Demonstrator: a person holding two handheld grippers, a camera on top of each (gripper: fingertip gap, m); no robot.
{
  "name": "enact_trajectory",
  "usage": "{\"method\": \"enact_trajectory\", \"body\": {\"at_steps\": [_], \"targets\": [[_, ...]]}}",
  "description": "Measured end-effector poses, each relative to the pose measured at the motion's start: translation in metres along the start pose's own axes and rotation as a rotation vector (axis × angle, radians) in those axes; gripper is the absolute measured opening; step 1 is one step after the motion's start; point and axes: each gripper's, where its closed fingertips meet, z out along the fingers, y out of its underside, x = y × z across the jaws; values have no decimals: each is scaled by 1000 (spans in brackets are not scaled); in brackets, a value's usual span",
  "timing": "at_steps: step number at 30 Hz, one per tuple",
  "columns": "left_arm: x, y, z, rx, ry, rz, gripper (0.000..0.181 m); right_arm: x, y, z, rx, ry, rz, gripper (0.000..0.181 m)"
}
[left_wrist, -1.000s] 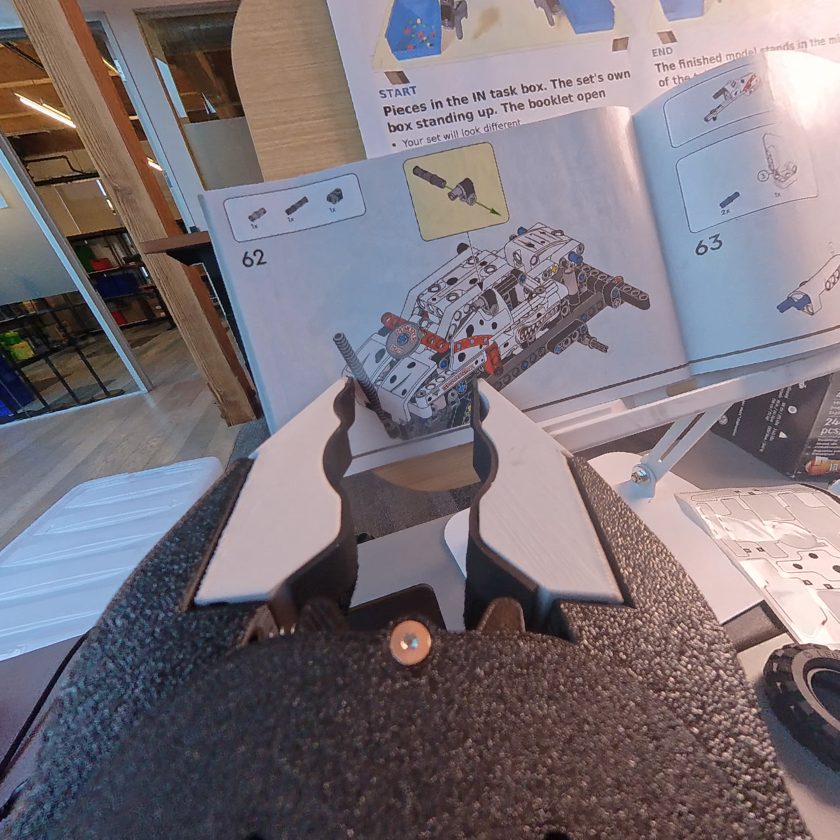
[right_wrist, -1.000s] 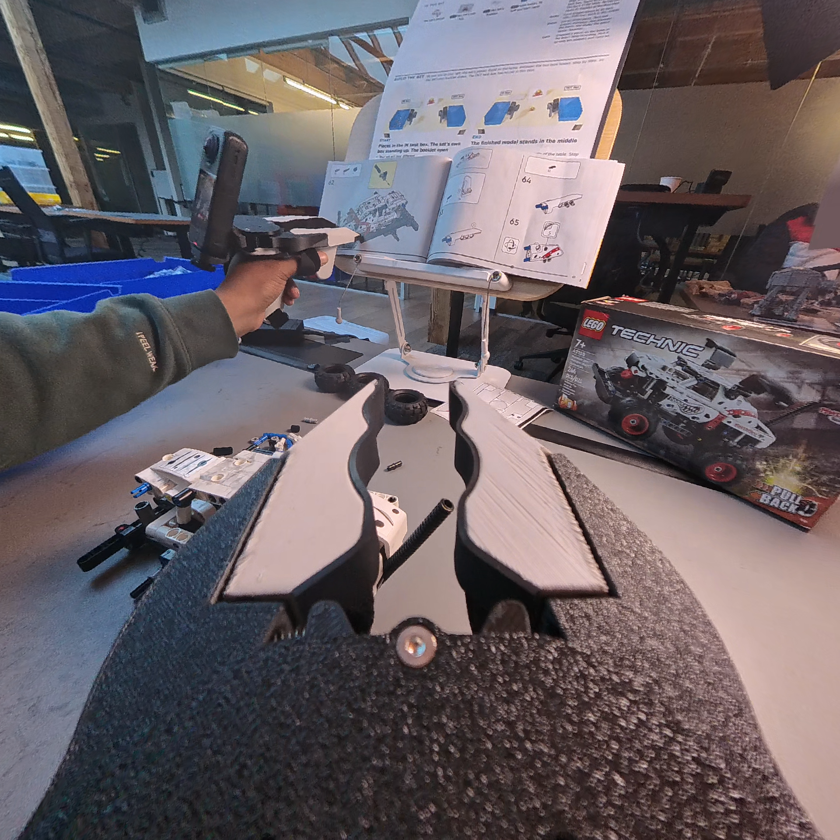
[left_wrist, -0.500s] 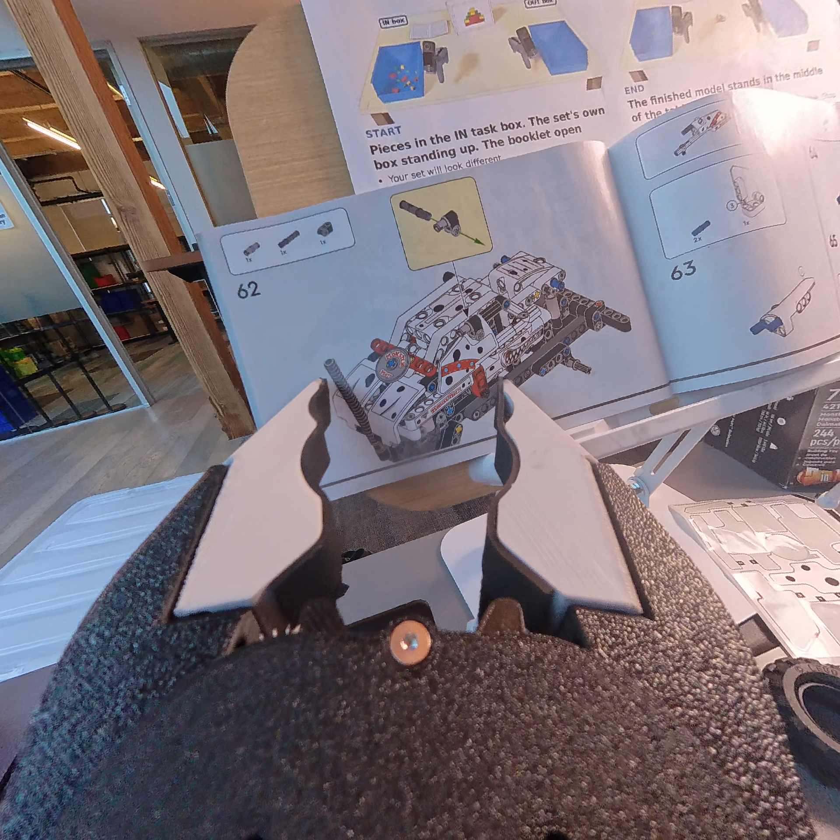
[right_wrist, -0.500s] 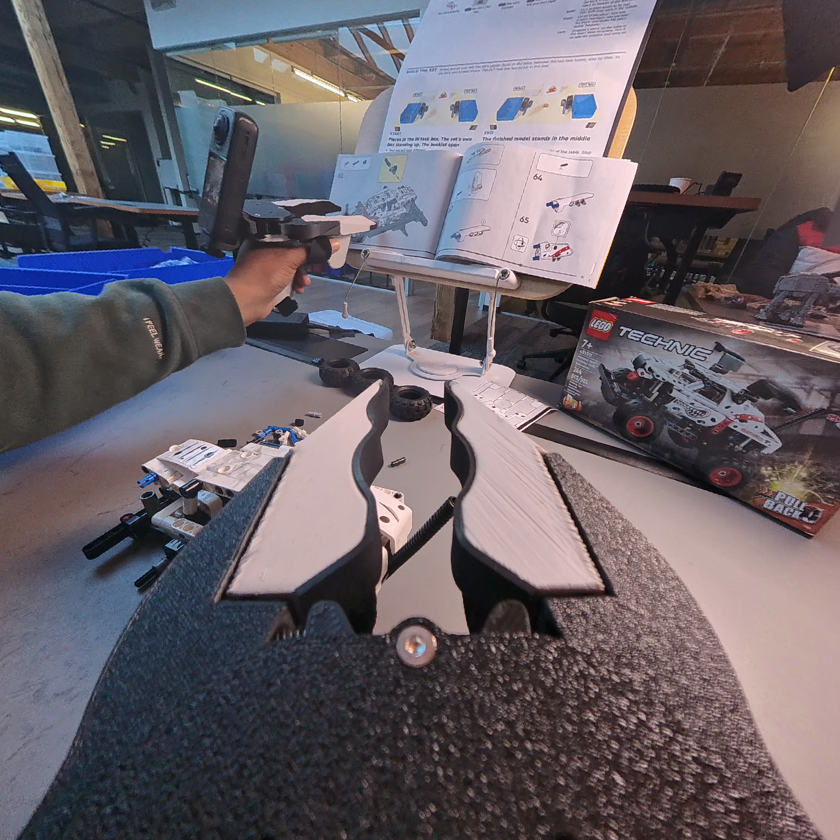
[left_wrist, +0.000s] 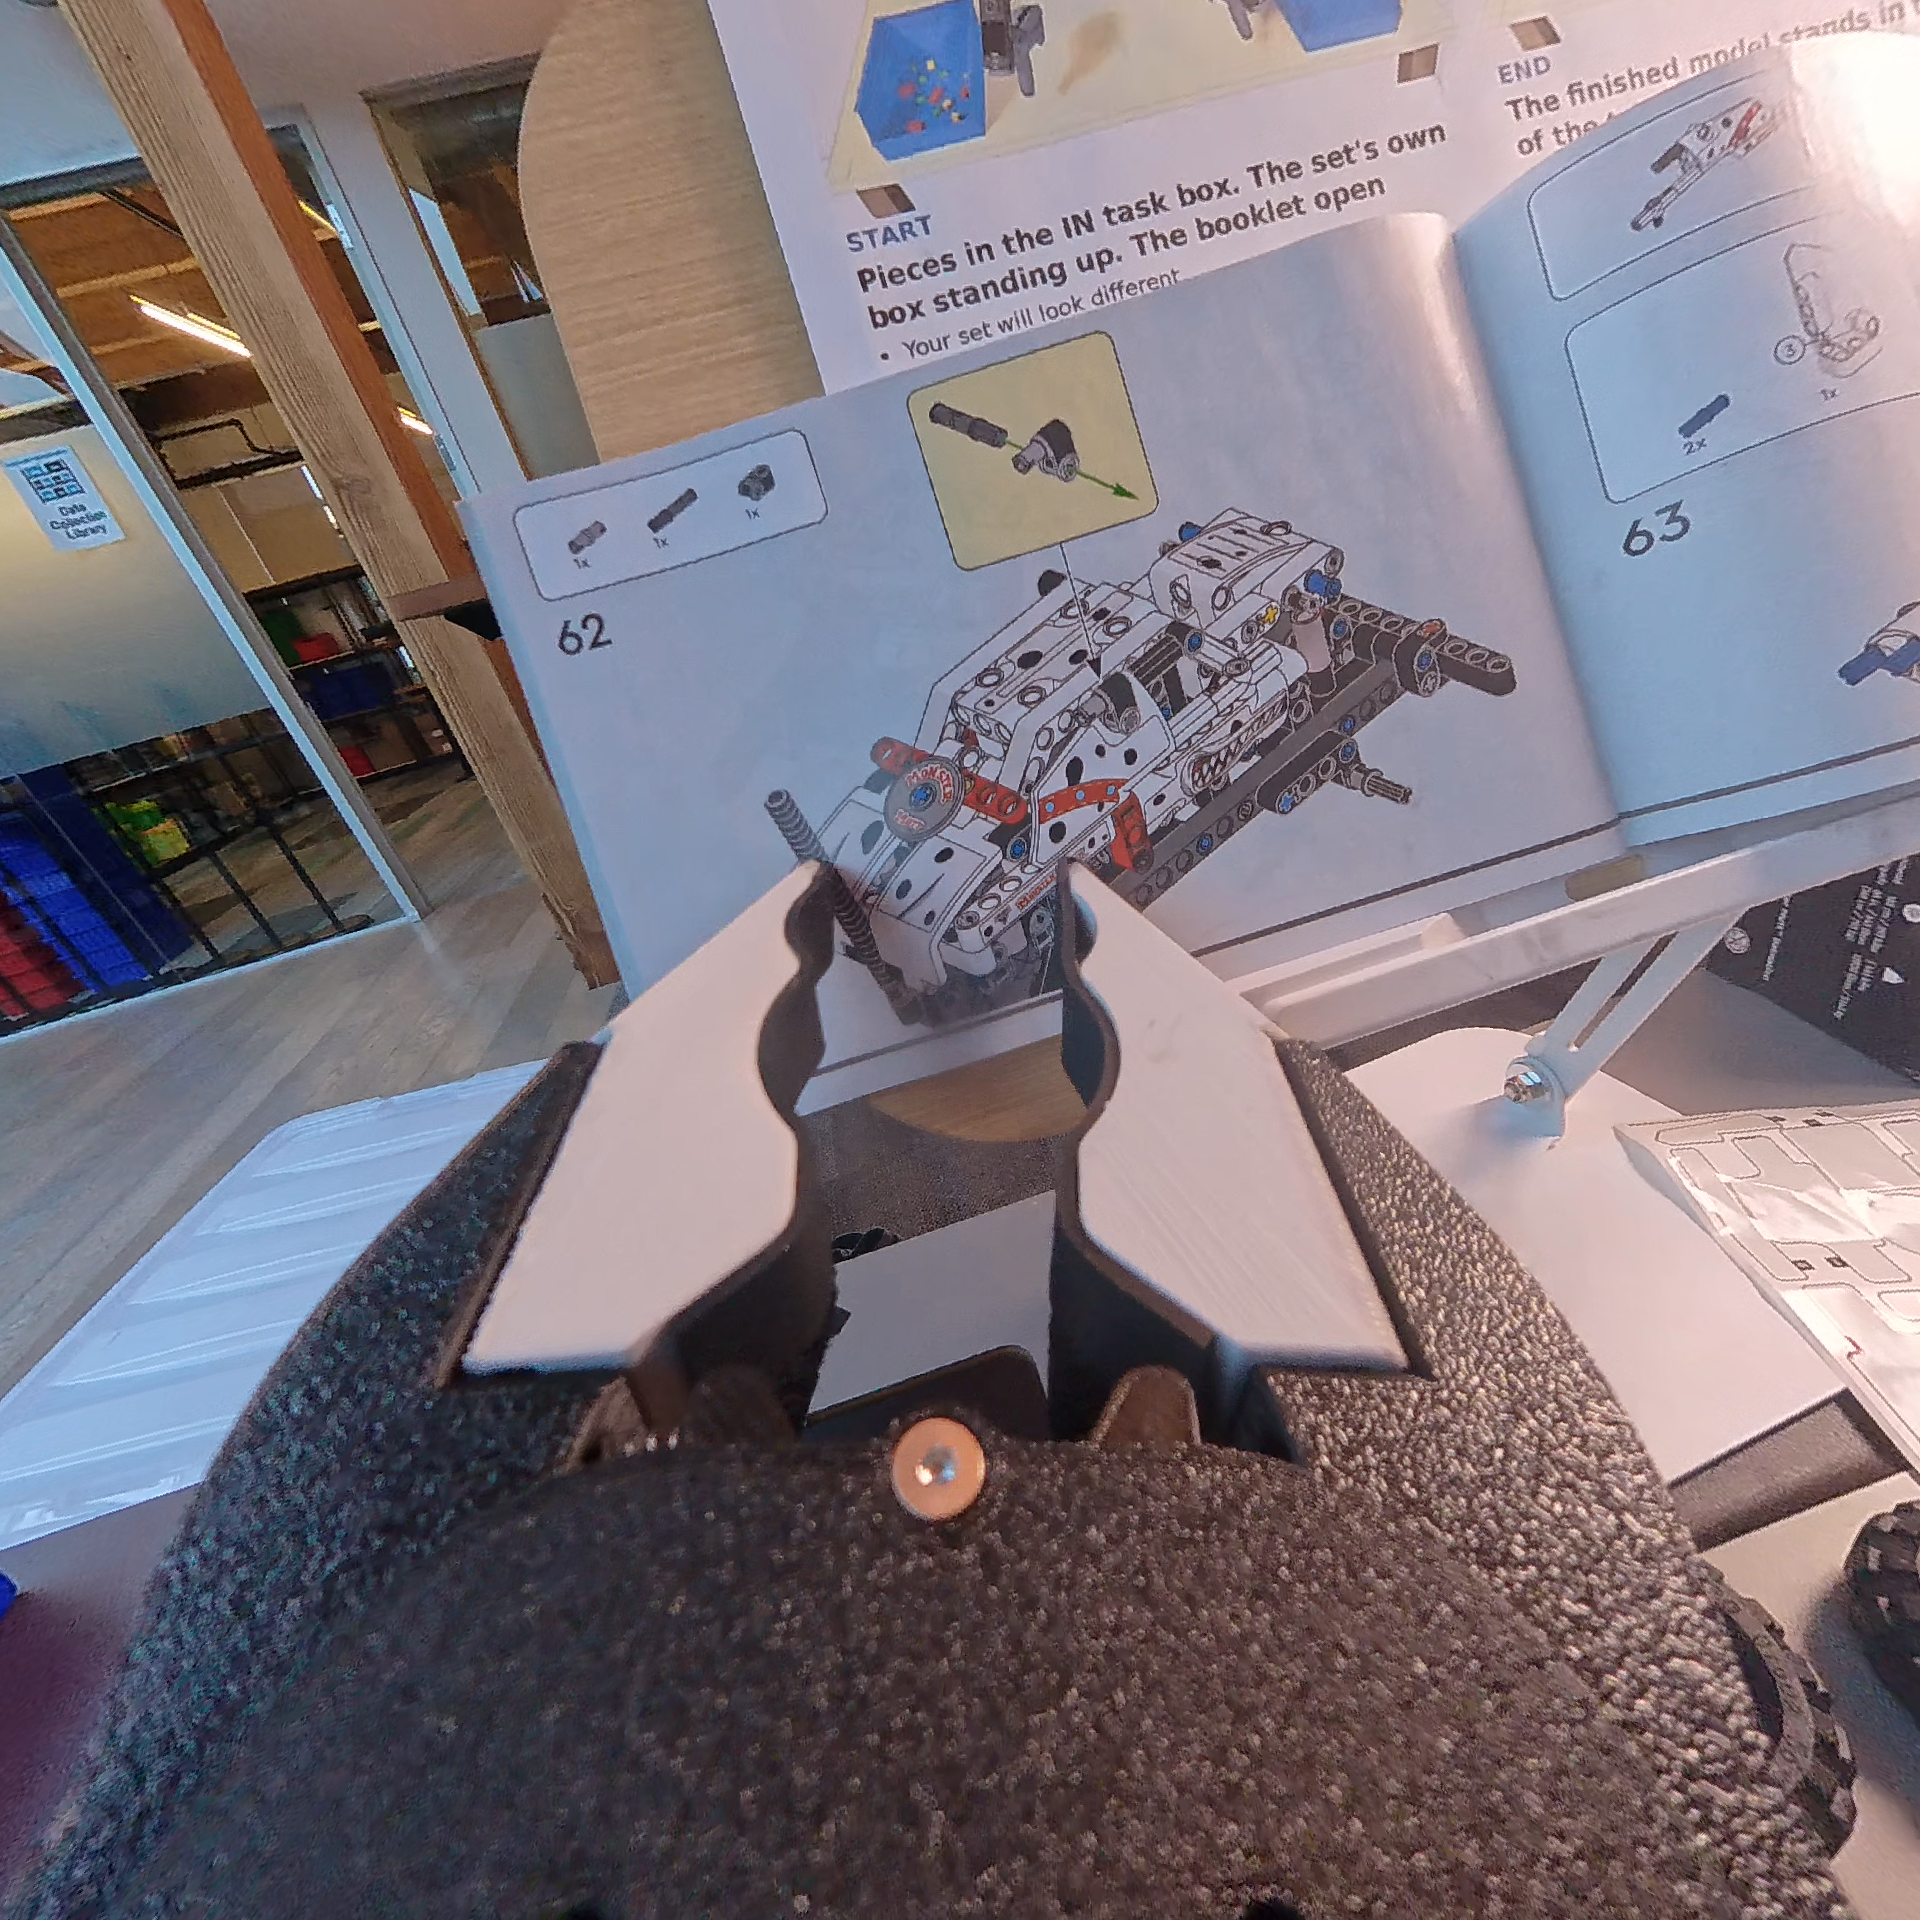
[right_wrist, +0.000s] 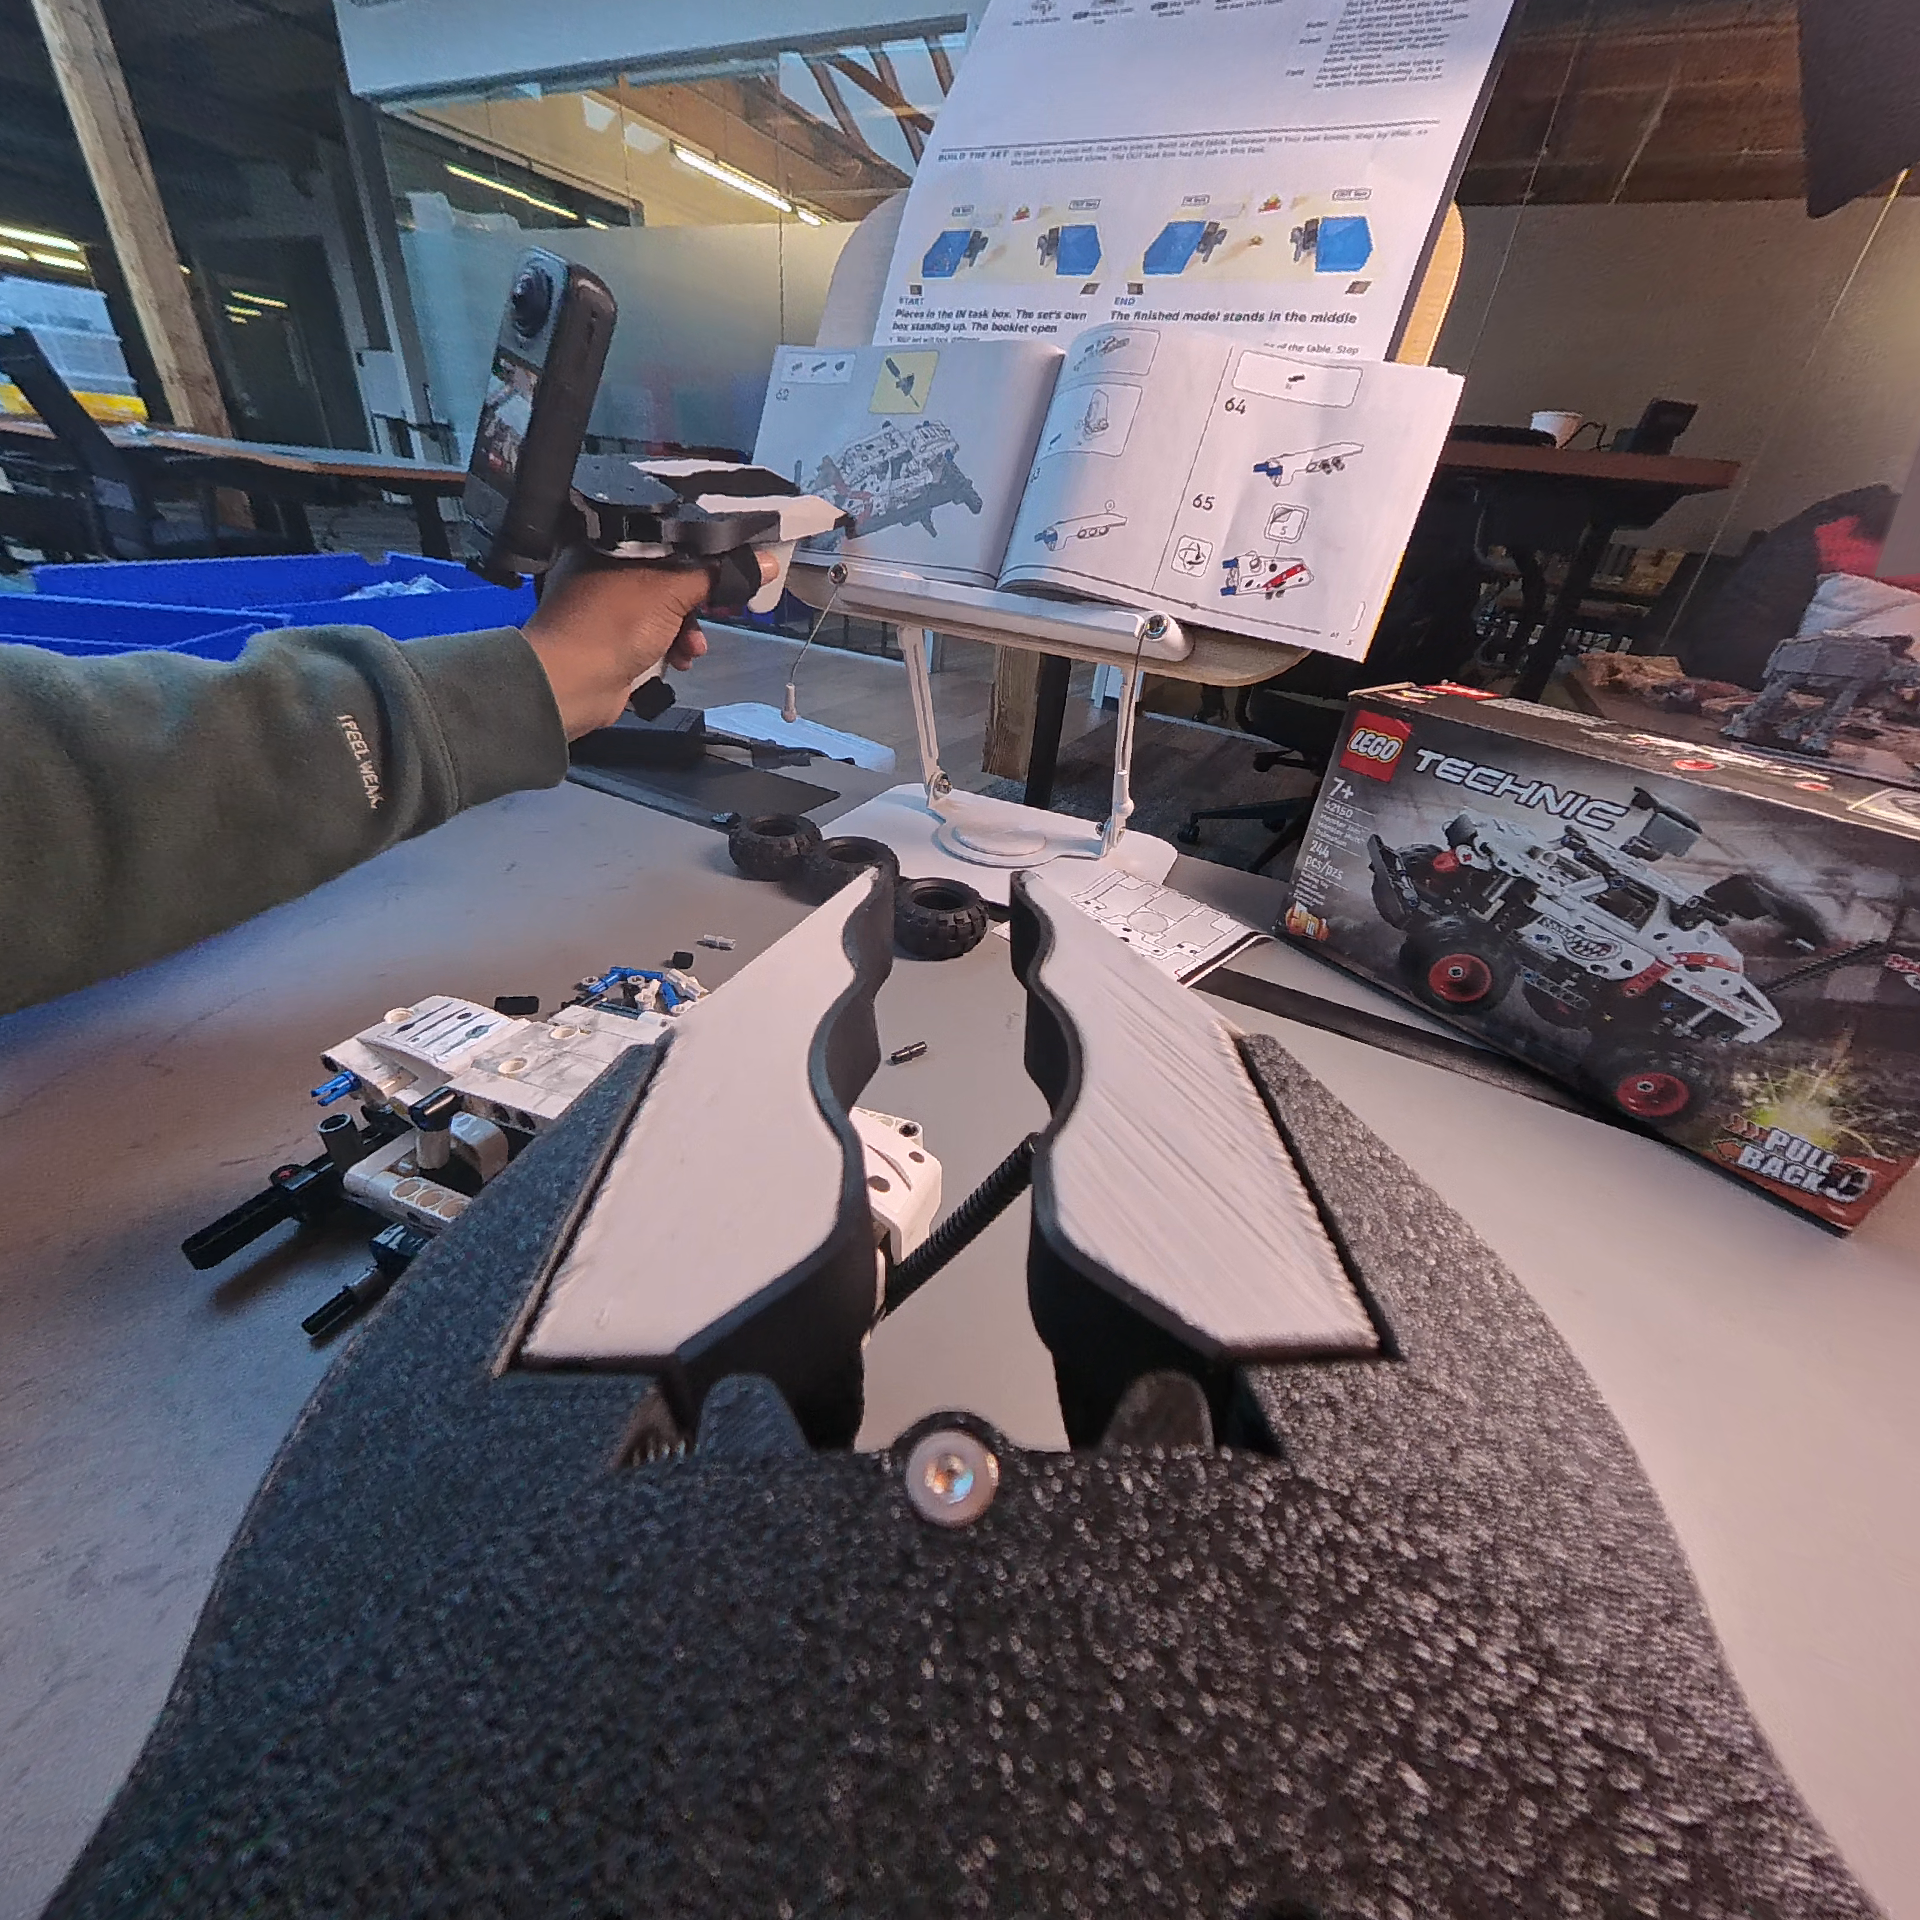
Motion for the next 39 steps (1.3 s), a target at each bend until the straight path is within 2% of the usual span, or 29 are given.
{"method": "enact_trajectory", "body": {"at_steps": [4, 11, 14, 16, 21, 27, 33, 36, 39], "targets": [[3, 0, -1, -9, 6, 17, 30, 1, 0, 0, -1, 6, -2, 20], [5, 0, 0, -17, 21, 35, 25, 3, 1, 0, -4, 5, 2, 20], [4, -1, 0, -22, 27, 44, 5, 3, 2, 0, -7, 5, 3, 20], [3, 0, 0, -27, 31, 44, 0, 3, 3, 0, -9, 4, 2, 20], [3, 0, -2, -31, 43, 53, 0, 2, 6, 2, -18, 0, 2, 19], [19, -20, -21, 12, 140, -27, 30, 0, 8, 2, -26, -7, 0, 19], [58, -47, -76, 120, 313, -80, 51, -2, 8, 2, -27, -16, -3, 19], [64, -46, -100, 128, 341, -87, 60, -5, 9, 2, -30, -24, -5, 18], [59, -33, -110, 110, 320, -85, 66, -8, 10, 4, -36, -36, -8, 19]]}}
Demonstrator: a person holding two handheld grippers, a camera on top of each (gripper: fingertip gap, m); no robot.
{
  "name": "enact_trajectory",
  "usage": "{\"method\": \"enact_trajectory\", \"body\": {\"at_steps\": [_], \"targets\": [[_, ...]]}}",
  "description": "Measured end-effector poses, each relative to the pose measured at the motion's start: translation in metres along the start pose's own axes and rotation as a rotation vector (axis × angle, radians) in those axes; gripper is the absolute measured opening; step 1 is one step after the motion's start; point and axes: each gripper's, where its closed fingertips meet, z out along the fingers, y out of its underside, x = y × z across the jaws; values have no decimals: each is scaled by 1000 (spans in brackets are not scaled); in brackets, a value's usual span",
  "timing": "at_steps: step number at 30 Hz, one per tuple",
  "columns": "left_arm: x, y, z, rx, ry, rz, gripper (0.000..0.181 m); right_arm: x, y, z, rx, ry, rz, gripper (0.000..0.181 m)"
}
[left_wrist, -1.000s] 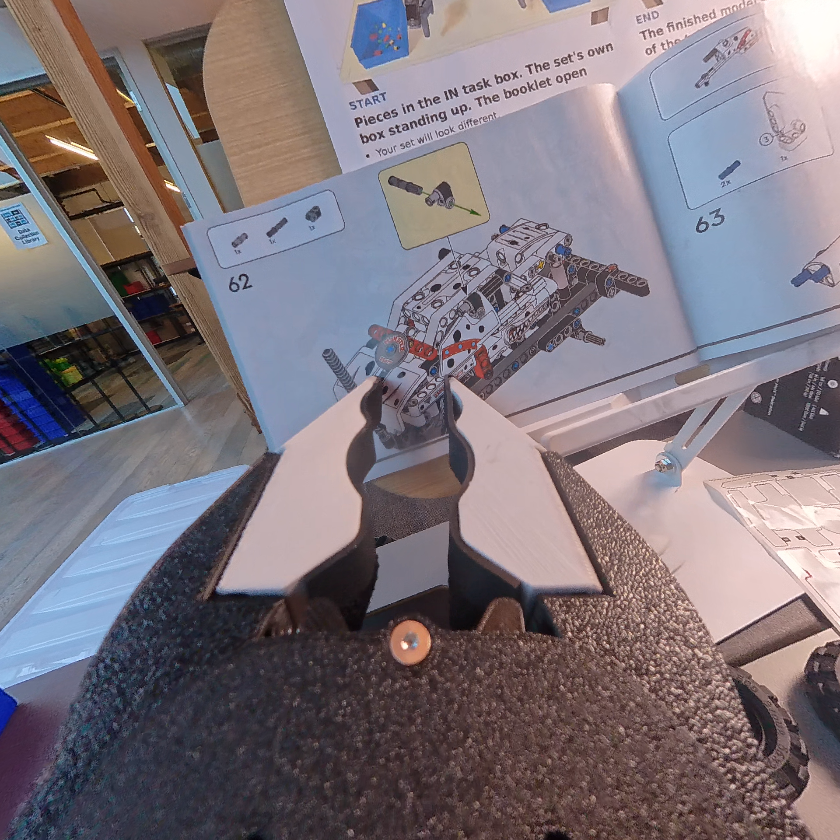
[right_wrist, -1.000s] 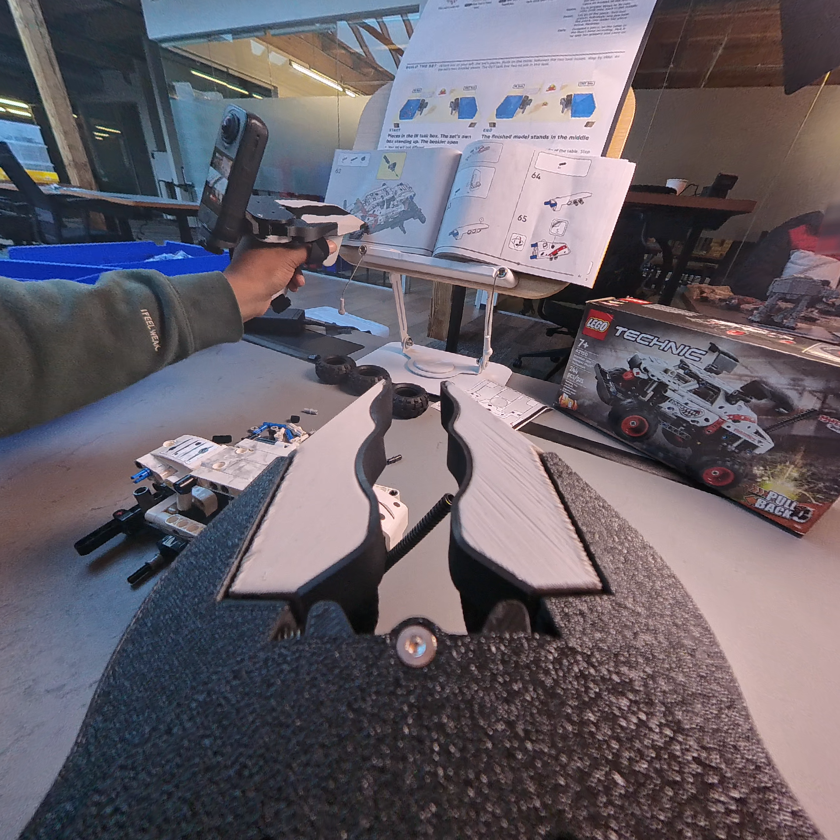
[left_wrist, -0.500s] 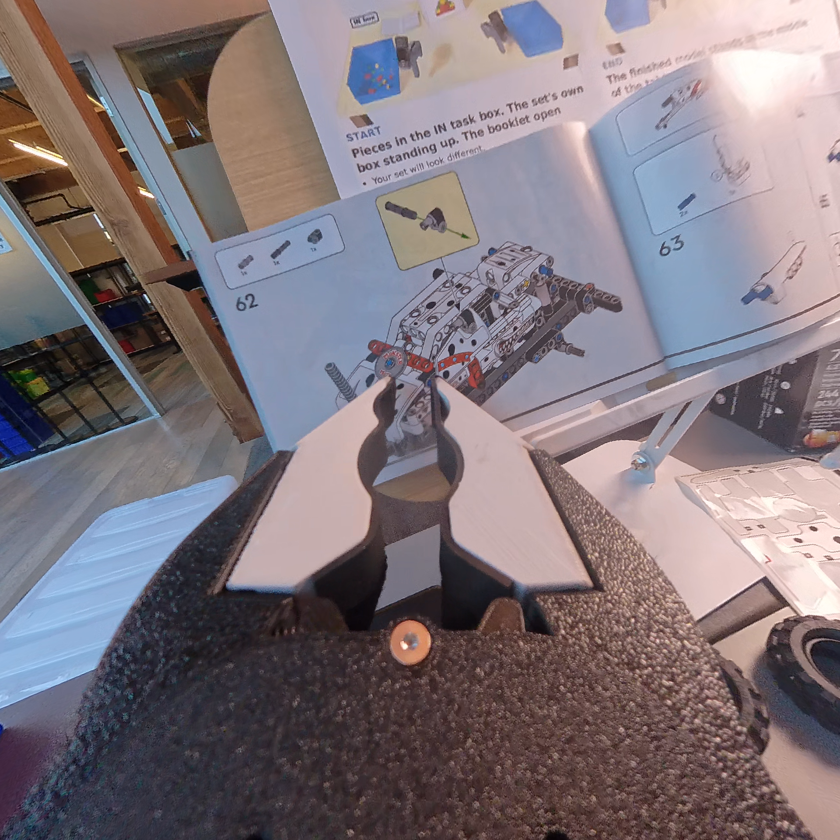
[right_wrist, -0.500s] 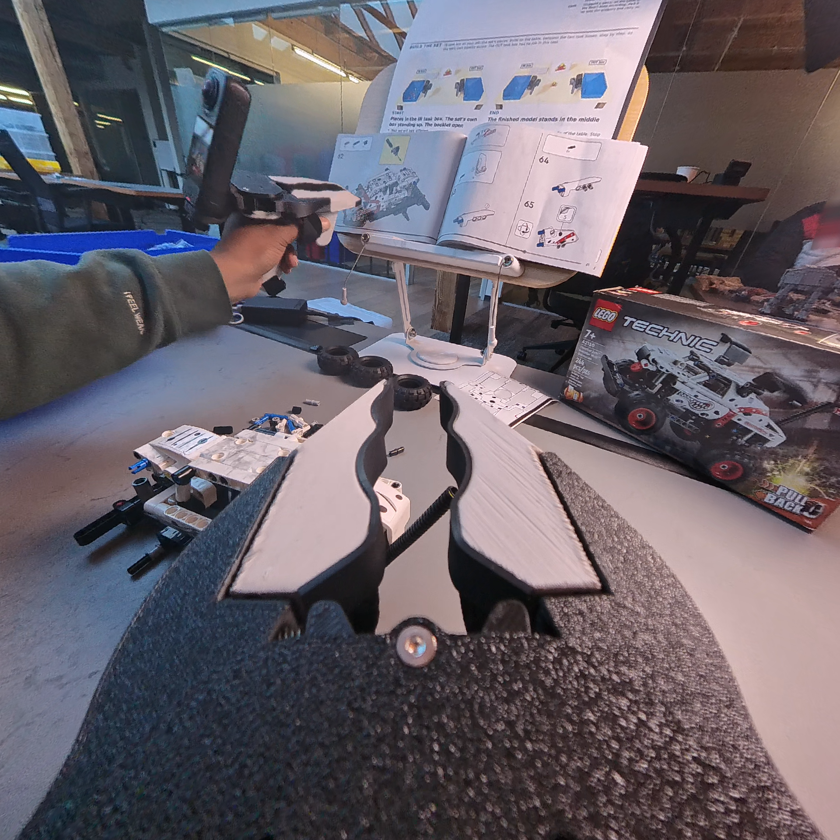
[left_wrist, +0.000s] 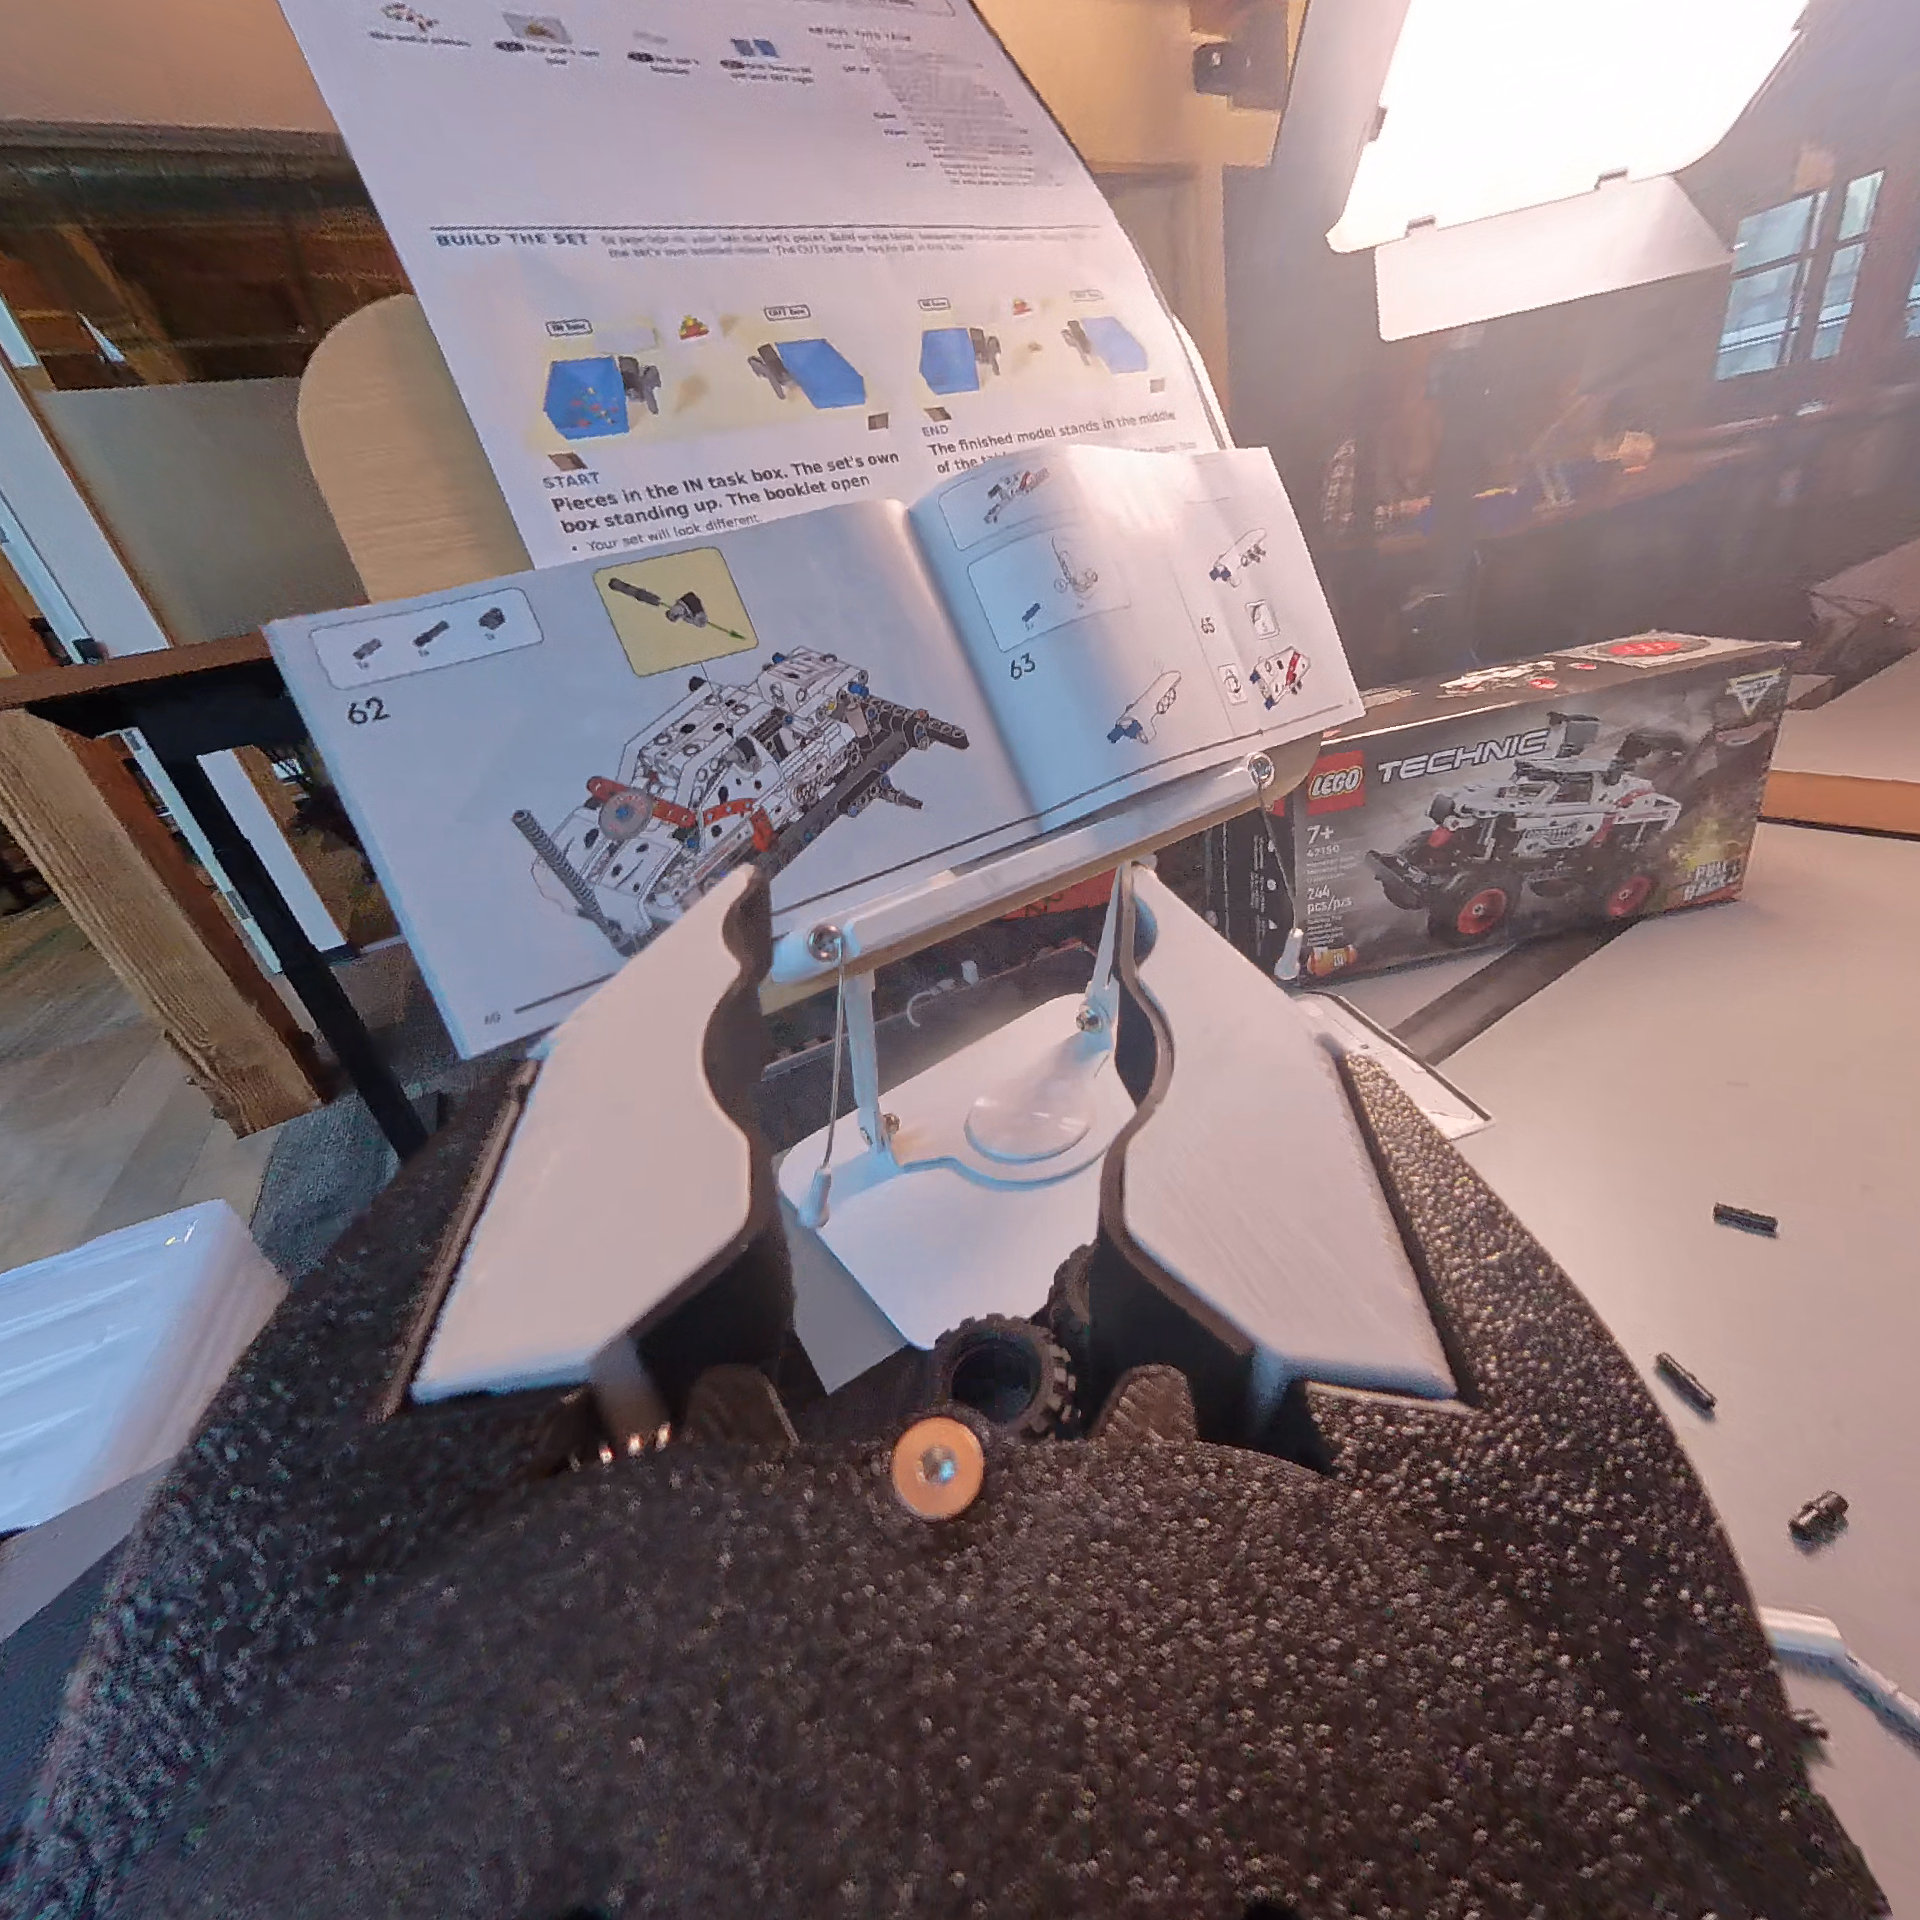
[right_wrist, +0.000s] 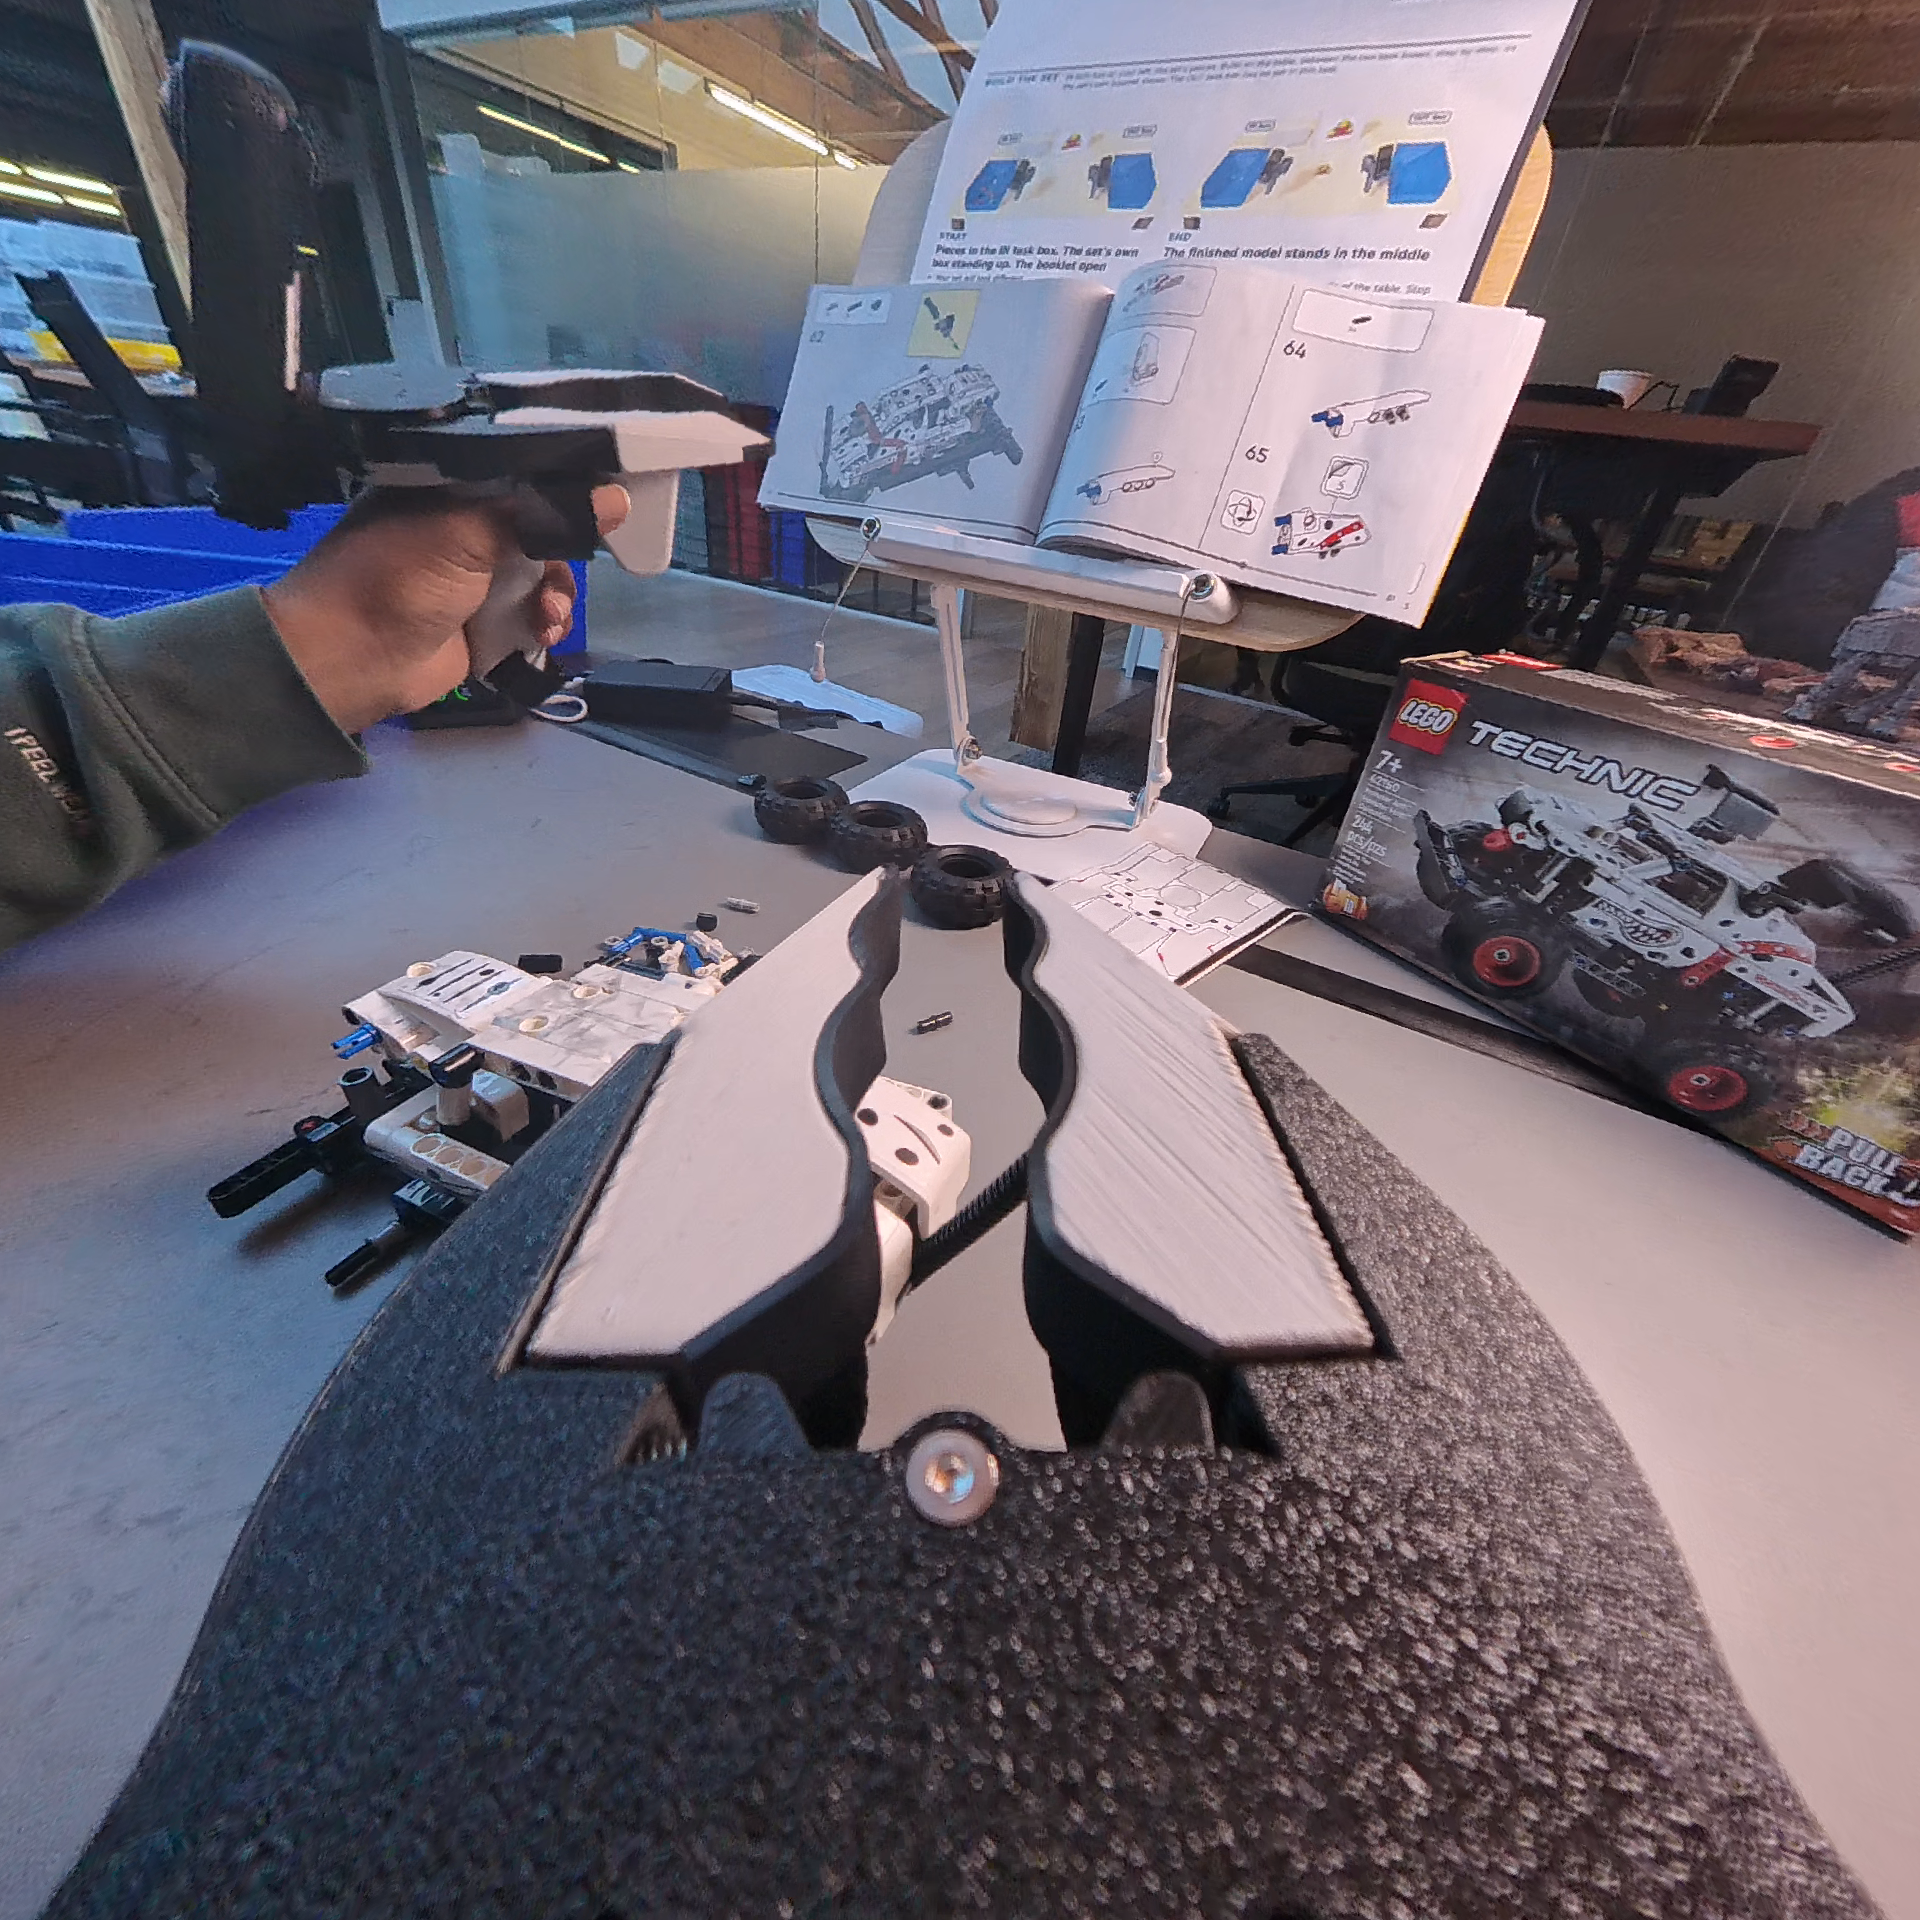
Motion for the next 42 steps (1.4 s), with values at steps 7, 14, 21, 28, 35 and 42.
{"method": "enact_trajectory", "body": {"at_steps": [7, 14, 21, 28, 35, 42], "targets": [[-25, 28, 11, -46, -67, -90, 81, -3, 4, 1, -17, -5, -27, 19], [-25, 36, 13, -58, -77, -96, 84, -2, 4, 0, -15, -9, -23, 19], [-29, 35, 9, -56, -86, -103, 82, -2, 8, 1, -25, -13, -17, 19], [-31, 35, 7, -54, -90, -121, 80, 0, 8, 1, -27, -5, -25, 19], [-34, 32, 5, -49, -102, -119, 75, -2, 11, 2, -36, -11, -29, 19], [-36, 29, 3, -42, -111, -115, 71, -3, 14, 3, -45, -14, -31, 19]]}}
